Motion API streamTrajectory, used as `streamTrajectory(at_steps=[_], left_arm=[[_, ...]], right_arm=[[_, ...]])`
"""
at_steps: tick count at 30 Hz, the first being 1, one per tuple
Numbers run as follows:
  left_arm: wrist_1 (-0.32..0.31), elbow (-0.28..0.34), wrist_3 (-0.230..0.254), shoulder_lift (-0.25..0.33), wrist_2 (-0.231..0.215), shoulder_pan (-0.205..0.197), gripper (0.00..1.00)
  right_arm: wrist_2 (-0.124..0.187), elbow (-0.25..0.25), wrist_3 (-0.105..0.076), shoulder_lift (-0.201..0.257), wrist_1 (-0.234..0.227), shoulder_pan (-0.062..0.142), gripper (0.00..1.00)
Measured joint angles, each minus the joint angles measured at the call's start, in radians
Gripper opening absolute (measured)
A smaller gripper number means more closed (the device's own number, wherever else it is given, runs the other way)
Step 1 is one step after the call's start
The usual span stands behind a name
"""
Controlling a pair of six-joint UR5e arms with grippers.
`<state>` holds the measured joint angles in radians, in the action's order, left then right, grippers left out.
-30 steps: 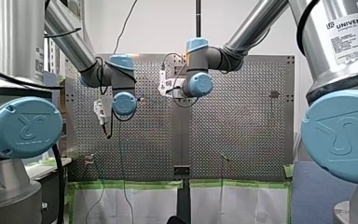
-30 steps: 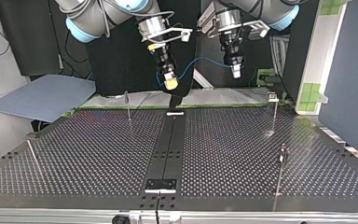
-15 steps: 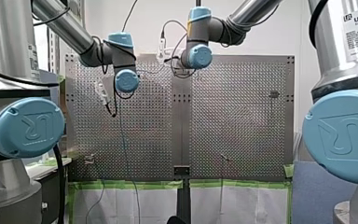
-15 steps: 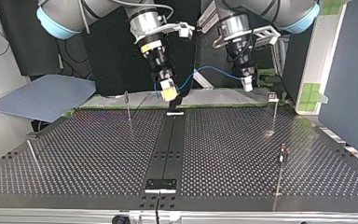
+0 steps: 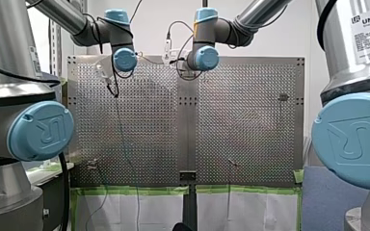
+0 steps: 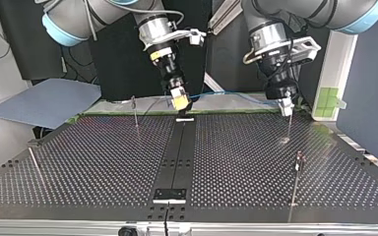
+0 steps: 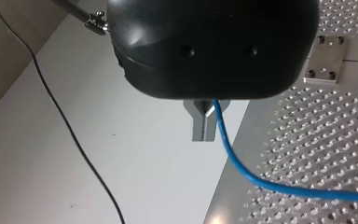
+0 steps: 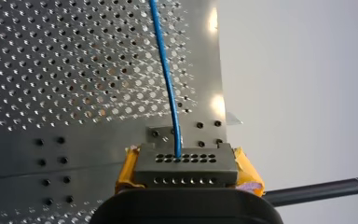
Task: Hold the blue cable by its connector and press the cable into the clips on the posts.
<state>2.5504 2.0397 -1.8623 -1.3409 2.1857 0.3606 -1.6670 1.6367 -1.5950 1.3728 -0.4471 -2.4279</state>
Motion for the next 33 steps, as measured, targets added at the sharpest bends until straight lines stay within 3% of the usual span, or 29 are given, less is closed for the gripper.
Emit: streamTrajectory(at_steps=[10,19,24,33], left_arm=[[0.086,-0.004,0.039,0.002,-0.086,-0.085,0.0],[0.162,-0.024,0.058,-0.054,-0.162,-0.162,0.0],[0.203,-0.055,0.055,-0.069,-0.204,-0.203,0.0],[0.25,-0.115,0.048,-0.066,-0.281,-0.281,0.0]], right_arm=[[0.011,-0.074,-0.007,-0.081,0.0,-0.006,0.0],[0.015,-0.144,-0.017,-0.092,0.001,-0.007,0.0],[0.015,-0.16,-0.021,-0.097,0.001,-0.006,0.0],[0.014,-0.174,-0.022,-0.149,-0.001,-0.007,0.0]])
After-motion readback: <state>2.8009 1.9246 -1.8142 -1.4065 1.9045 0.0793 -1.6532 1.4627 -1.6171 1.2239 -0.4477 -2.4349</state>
